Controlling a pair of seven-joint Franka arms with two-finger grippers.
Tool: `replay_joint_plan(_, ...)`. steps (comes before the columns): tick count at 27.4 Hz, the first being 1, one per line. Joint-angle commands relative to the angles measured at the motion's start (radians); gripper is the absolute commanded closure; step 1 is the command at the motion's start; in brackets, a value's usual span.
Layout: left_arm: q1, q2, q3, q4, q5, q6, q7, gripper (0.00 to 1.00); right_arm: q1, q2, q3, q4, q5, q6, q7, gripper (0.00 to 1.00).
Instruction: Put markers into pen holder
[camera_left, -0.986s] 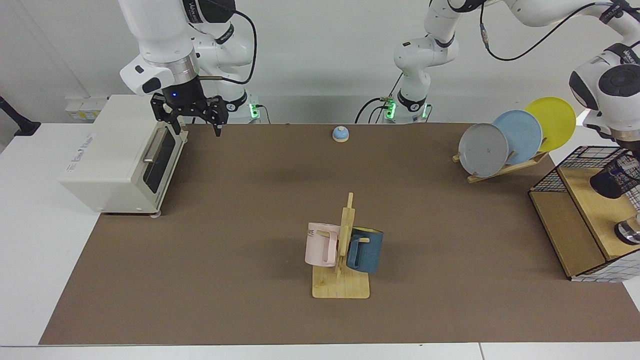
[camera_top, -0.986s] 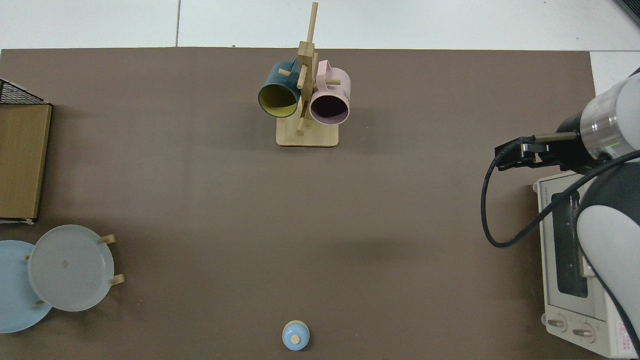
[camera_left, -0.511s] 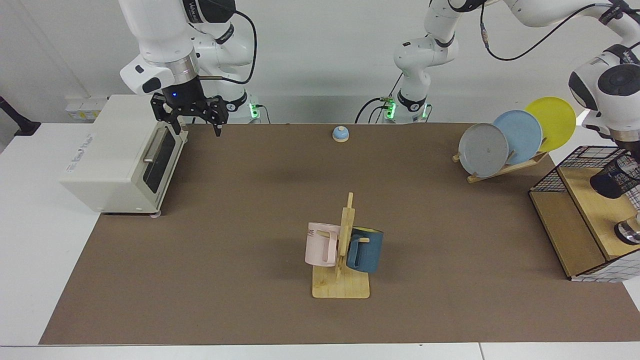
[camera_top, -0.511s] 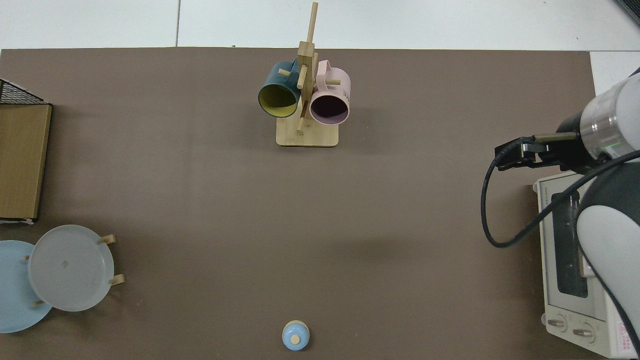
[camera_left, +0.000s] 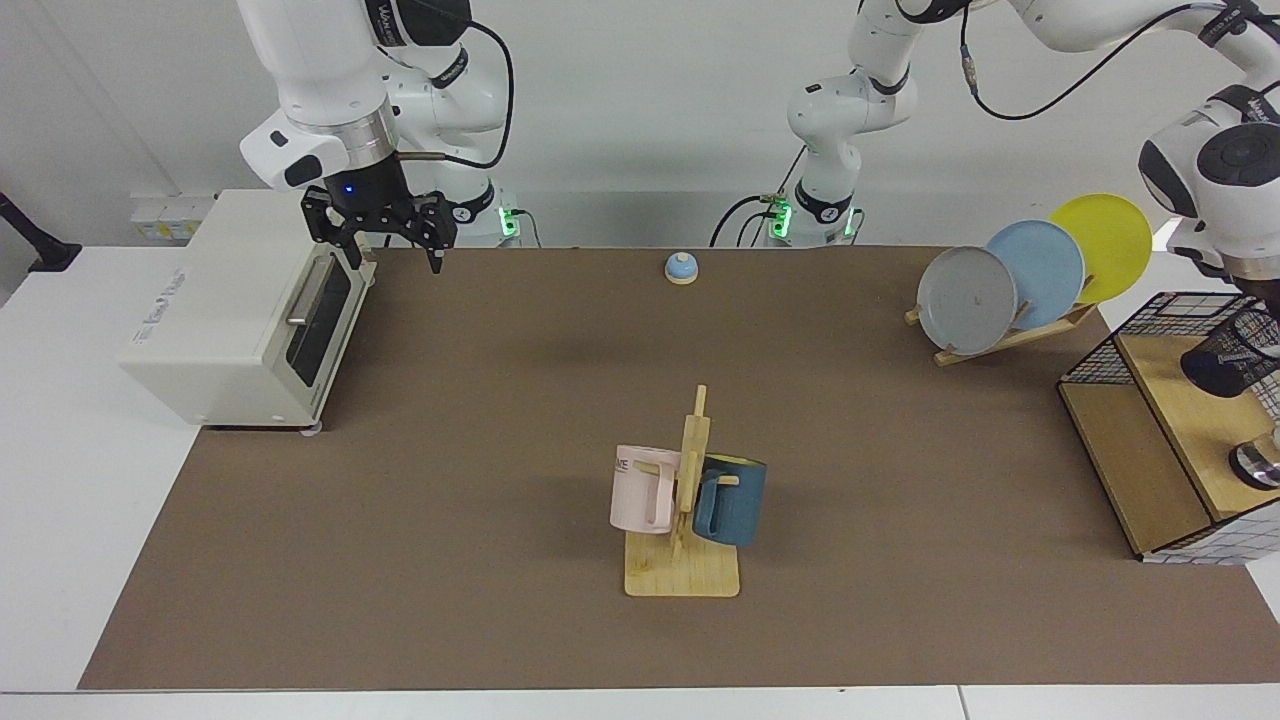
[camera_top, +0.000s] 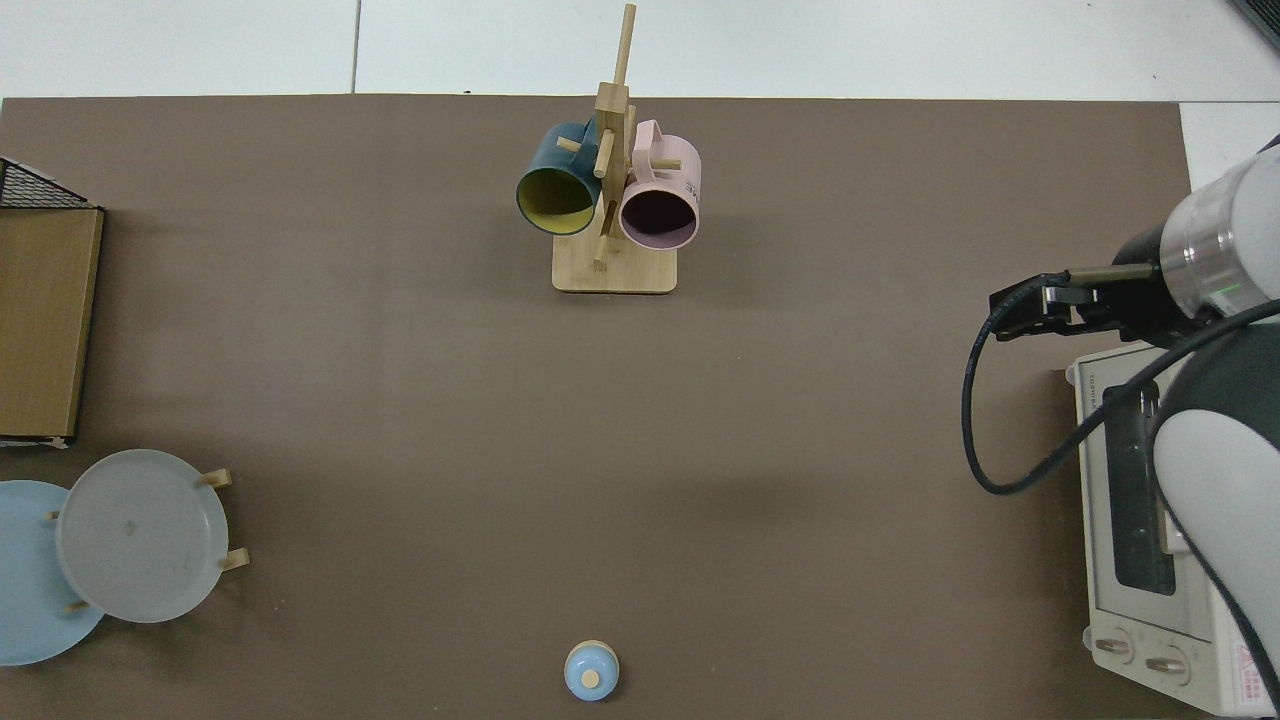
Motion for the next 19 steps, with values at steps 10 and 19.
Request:
replay_joint_plan(10, -0.073, -0.051, 0.093, 0.11, -0.166, -0.032, 0.105, 0.55, -0.022, -0.012, 0.014, -0.009, 0.009, -0.009, -0.019, 0.0)
replay_joint_plan(19, -0.187, -0.175, 0.103, 0.11, -0.321, -0.227, 0.082, 0.4, -0.022, -0.012, 0.014, -0.009, 0.009, -0.009, -0.019, 0.0)
